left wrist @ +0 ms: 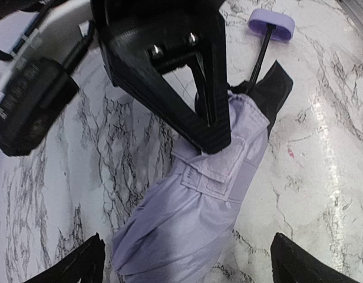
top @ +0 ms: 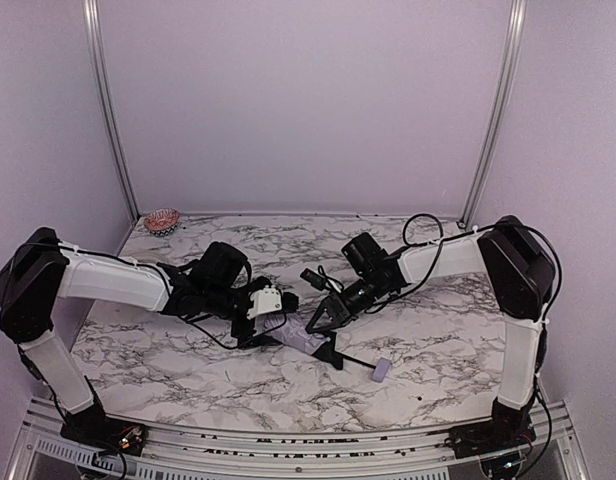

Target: Put away the umbrella

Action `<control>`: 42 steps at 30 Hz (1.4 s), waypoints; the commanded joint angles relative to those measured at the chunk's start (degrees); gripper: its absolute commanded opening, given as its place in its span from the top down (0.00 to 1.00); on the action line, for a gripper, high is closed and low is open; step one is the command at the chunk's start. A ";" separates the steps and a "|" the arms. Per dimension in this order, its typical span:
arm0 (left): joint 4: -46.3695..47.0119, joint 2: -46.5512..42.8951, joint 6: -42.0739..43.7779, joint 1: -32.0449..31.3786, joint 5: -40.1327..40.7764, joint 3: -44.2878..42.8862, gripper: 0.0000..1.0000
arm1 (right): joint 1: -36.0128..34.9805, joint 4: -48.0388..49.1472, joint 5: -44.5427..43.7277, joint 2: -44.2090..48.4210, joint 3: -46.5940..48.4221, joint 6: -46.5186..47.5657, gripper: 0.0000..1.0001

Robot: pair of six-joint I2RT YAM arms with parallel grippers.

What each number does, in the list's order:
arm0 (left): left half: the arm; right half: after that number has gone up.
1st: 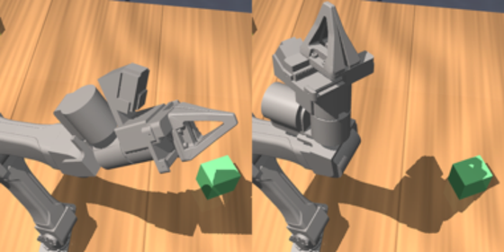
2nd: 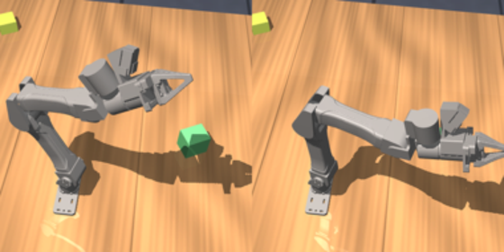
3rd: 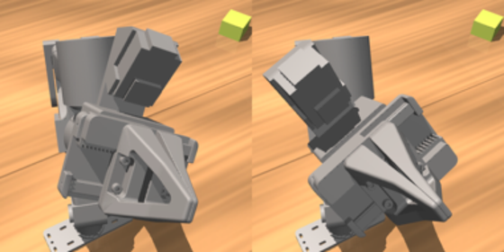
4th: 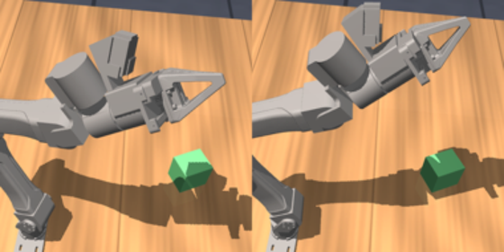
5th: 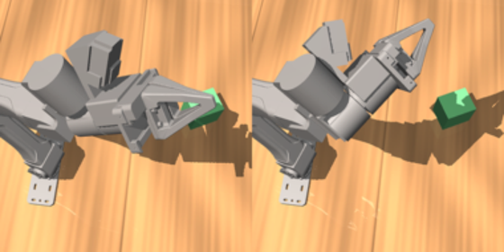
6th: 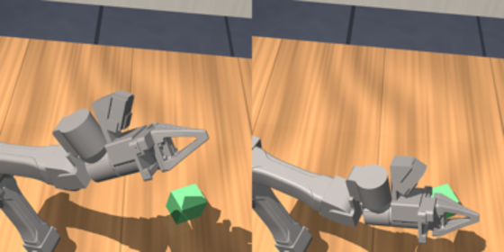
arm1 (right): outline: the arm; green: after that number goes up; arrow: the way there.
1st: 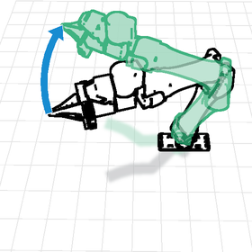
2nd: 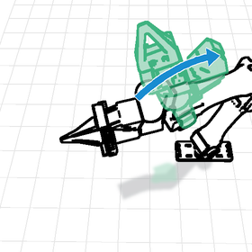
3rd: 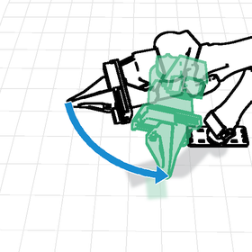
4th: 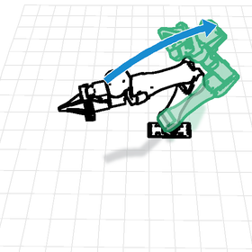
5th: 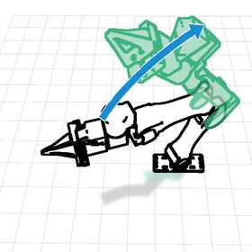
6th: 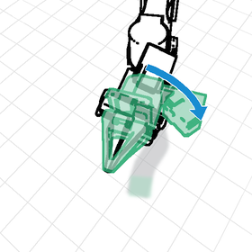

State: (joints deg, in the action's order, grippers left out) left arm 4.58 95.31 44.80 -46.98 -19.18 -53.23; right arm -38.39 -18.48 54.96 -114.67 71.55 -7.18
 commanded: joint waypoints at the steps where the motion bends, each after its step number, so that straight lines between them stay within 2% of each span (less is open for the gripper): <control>1: 0.32 6.25 4.49 0.62 -0.37 -0.97 0.01 | 0.86 -0.83 -1.79 -2.23 3.47 2.17 1.00; 3: 5.52 8.28 4.59 0.42 1.36 0.19 0.01 | 1.12 -1.66 -1.79 -2.84 4.63 2.87 1.00; 5: 7.30 9.37 5.33 0.33 0.84 0.95 0.06 | 1.48 -1.61 -1.54 -2.93 5.22 3.08 1.00; 10: 5.74 11.61 4.92 0.22 0.86 -0.12 0.32 | 2.07 -2.29 -1.56 -2.66 7.63 4.03 1.00; 20: -3.90 15.24 5.27 -0.04 -0.03 -4.38 0.51 | 3.15 -1.48 -7.23 0.18 11.08 5.89 1.00; 24: -3.87 15.66 4.65 -0.04 -1.63 -4.11 0.52 | 3.80 -3.21 -9.05 1.82 10.79 8.78 1.00; 29: -6.09 17.06 5.12 -0.04 -1.50 -5.54 0.56 | 3.82 -3.08 -10.50 8.34 6.58 15.79 1.00; 34: -7.69 17.81 4.68 0.05 -4.44 -6.48 0.69 | 3.78 9.35 -8.14 15.27 -2.25 19.92 1.00; 38: -9.63 18.45 5.08 0.05 -5.29 -7.25 0.81 | 3.81 12.80 -10.64 16.05 -4.25 22.71 1.00; 42: -11.53 19.03 4.39 0.09 -6.67 -9.27 0.85 | 2.91 13.24 -11.76 15.69 -5.82 25.40 1.00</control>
State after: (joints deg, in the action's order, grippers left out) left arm 5.48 110.13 50.48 -46.50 -23.64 -62.65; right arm -34.81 -12.16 42.92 -100.40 65.82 13.54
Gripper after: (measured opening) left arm 0.244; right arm 0.006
